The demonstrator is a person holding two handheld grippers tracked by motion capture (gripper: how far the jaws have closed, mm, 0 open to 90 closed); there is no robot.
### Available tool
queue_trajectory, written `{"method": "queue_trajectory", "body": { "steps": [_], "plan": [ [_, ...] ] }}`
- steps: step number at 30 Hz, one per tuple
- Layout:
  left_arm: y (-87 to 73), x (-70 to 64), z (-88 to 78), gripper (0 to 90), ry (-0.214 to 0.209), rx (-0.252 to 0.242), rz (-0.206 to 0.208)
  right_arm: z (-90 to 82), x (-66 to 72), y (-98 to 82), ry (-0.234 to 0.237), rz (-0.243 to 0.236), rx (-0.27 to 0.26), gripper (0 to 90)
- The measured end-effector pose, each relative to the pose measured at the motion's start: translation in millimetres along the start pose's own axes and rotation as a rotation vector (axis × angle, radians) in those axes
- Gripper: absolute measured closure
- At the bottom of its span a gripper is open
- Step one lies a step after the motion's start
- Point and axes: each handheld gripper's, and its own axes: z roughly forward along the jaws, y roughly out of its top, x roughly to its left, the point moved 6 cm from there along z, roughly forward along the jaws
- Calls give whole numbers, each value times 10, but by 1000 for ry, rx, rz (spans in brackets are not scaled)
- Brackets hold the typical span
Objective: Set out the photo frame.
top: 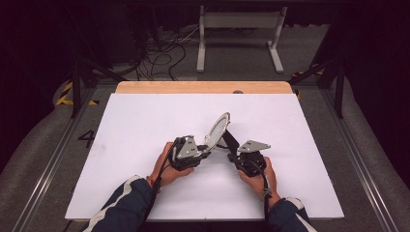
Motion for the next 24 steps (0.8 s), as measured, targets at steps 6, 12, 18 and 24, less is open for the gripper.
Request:
{"method": "queue_trajectory", "body": {
  "steps": [6,12,18,24],
  "plan": [
    [0,-6,19,727,-3,3,2,2,-53,-12,-13,-1,-7,900],
    [6,-13,34,728,-7,4,-2,16,-104,-8,-27,5,-14,900],
    [10,-18,52,738,-15,6,-8,47,-153,5,-31,12,-17,900],
    [8,-17,62,755,-27,6,-13,67,-197,15,-41,20,-19,900]
  ]
}}
